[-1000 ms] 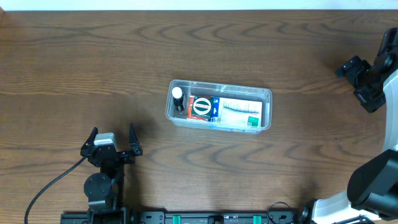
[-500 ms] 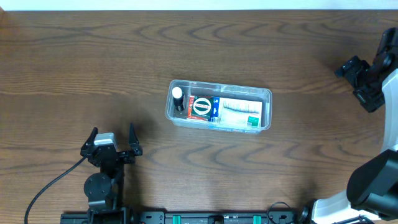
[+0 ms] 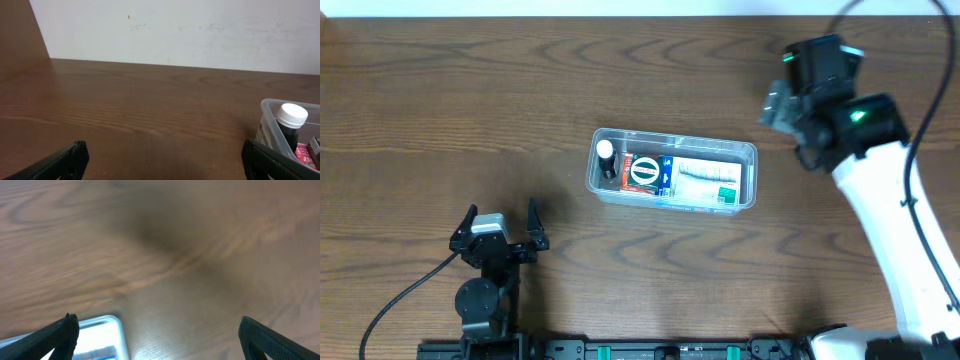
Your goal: Pack container
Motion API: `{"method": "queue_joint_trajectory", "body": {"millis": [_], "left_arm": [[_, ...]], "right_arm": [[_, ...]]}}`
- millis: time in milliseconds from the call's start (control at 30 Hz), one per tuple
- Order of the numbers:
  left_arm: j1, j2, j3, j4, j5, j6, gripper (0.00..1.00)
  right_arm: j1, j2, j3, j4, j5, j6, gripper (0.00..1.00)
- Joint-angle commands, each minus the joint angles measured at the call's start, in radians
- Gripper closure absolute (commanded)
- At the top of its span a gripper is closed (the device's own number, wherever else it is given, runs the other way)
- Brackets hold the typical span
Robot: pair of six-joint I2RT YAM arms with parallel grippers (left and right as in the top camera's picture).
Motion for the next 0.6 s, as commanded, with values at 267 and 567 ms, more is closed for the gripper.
{"method": "queue_joint_trajectory", "body": {"millis": [267, 567], "left_arm": [[0.005, -0.005, -0.01, -0.046, -0.008, 0.003, 0.02], [0.005, -0.005, -0.01, -0.046, -0.008, 0.003, 0.02]], "right_arm": [[-0.032, -0.25, -0.067, 0.33, -0.317, -0.277, 0.01], [-0.14, -0.579, -0.559, 0.856, -0.386, -0.307, 0.01]]}}
